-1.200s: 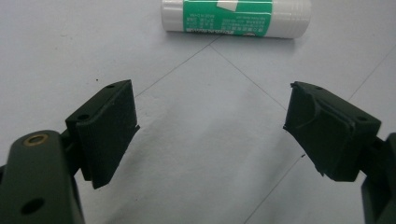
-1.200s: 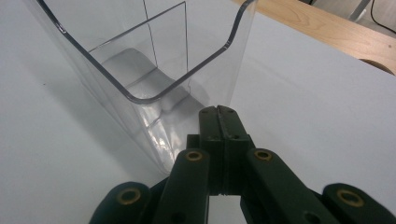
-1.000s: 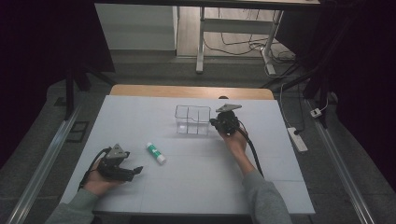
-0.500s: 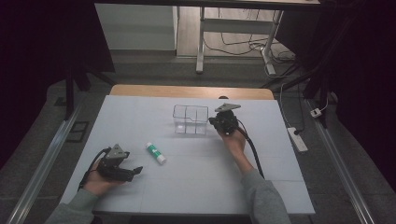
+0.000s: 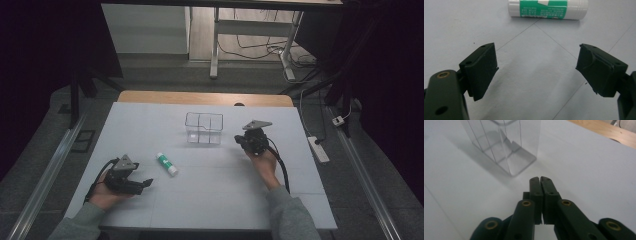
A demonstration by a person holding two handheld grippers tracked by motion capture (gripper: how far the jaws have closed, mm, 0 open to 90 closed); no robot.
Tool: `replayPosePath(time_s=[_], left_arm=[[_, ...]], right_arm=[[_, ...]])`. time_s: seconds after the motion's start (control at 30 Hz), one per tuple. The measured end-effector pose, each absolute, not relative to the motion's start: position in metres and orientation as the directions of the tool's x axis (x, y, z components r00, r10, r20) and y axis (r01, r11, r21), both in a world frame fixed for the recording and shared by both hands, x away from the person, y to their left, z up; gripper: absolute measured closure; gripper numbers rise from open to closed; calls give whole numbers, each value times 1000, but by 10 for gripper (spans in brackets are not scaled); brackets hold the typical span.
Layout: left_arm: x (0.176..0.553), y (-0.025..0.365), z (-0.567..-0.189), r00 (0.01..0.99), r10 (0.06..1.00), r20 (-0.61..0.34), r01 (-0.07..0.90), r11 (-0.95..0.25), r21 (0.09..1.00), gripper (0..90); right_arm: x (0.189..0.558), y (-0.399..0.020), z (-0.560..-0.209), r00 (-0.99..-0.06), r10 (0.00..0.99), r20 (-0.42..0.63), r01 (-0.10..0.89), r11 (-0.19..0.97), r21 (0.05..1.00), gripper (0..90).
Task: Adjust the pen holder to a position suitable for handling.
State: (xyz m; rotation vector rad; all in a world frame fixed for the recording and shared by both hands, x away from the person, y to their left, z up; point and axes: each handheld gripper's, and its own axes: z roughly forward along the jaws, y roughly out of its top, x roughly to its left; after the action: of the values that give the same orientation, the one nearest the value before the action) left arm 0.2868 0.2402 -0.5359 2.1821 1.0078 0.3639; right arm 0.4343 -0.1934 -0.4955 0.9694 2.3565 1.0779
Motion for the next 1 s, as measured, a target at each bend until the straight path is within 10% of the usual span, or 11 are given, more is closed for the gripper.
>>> replayPosePath(time_s=[0.4, 1.0], left_arm=[[288, 240, -537, 659, 751, -36, 556, -454, 697, 169], [290, 242, -535, 679, 734, -18, 527, -470, 708, 176]], right_arm=[[390, -236, -493, -703, 711, 12, 451, 433, 780, 468], [352, -266, -500, -734, 679, 16, 439, 458, 773, 353]])
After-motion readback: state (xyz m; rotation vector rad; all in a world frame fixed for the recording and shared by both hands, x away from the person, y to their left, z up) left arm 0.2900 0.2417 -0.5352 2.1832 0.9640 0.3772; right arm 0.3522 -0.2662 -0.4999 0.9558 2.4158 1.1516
